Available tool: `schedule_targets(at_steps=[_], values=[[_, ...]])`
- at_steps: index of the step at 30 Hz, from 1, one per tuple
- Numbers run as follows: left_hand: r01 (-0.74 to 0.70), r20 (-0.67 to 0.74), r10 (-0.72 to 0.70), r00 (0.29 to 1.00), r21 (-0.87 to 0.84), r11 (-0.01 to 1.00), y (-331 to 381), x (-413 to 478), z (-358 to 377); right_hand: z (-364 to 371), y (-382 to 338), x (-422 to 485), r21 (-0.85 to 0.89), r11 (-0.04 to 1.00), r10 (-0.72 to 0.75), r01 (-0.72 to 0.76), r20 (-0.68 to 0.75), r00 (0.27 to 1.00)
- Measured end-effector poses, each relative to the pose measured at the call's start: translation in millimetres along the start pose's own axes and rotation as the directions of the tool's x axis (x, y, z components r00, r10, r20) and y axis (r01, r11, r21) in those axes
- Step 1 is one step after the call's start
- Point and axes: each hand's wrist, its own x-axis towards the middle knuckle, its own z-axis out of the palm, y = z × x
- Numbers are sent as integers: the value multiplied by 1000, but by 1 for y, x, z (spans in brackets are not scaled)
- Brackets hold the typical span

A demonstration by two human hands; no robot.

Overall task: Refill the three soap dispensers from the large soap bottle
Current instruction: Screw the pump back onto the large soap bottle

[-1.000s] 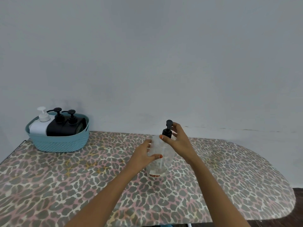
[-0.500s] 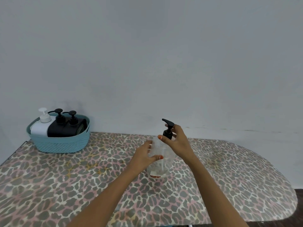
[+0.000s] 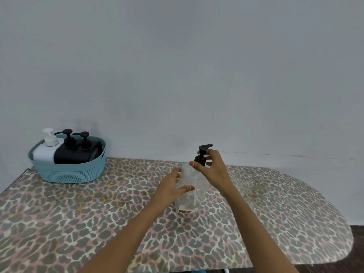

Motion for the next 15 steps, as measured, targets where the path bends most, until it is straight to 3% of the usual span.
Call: schedule_targets(at_steps=[2, 4, 11, 15], values=[[5, -2, -5, 1000, 3, 1000, 0, 0, 0, -10, -1, -2, 82, 996, 24, -38, 166, 986], [-1, -2, 1, 1000, 5, 1000, 0, 0, 0, -17, -1, -2, 148, 988, 16, -50, 223, 975], [5, -13, -5, 1000, 21, 1000, 1, -1, 2, 2, -1, -1, 137, 990, 53, -37, -113, 992], [5, -9, -5, 1000, 9, 1000, 0, -2, 1, 4, -3, 0, 68, 997, 38, -32, -80, 996]])
